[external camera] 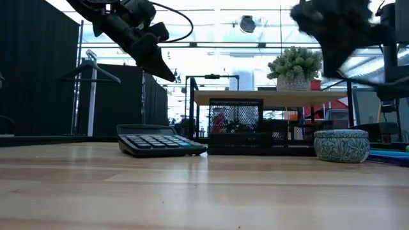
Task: Pick and place office supplies into organizer
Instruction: Remove the black pen from the black desk organizer
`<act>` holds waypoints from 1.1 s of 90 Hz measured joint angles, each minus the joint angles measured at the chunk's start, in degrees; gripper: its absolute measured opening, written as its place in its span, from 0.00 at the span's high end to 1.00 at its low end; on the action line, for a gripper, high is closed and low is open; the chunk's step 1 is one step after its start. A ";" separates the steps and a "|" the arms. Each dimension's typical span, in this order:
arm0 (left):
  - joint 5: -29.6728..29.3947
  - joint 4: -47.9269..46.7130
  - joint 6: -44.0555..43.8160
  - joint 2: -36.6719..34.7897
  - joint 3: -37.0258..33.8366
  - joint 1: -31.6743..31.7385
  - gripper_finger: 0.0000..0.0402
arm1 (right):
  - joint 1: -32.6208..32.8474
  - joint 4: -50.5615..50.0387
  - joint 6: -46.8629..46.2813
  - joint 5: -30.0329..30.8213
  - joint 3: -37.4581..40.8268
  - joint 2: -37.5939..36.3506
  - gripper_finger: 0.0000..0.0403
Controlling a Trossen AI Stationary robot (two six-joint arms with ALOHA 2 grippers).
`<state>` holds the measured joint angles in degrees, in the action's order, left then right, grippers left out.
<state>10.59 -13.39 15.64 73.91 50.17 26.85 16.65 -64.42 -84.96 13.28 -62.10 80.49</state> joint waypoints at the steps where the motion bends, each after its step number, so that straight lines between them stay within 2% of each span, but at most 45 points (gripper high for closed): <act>1: 0.00 0.00 0.00 0.00 0.00 0.00 0.66 | 0.14 0.28 -0.45 -0.10 0.74 0.02 0.99; 8: 0.02 0.00 0.01 0.00 0.00 0.00 0.66 | 0.73 3.03 -3.22 -0.24 5.78 0.07 0.99; 29: 0.02 0.09 -0.04 0.00 0.00 0.00 0.66 | 0.45 21.85 -4.13 -4.54 17.84 0.07 0.99; 71: 0.02 0.94 0.15 0.00 0.00 0.00 0.66 | -0.31 16.24 -8.42 -5.67 18.57 0.04 0.98; 85: 0.02 0.92 0.17 0.00 0.00 0.00 0.66 | -0.31 16.39 -8.93 -3.39 18.61 0.04 0.91; 99: 0.02 0.87 0.20 0.00 0.00 0.00 0.66 | -0.36 16.61 -8.92 -1.19 18.64 0.04 0.78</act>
<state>10.61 -12.51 15.84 73.91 50.17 26.85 16.29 -47.81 -93.88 12.09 -43.46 80.53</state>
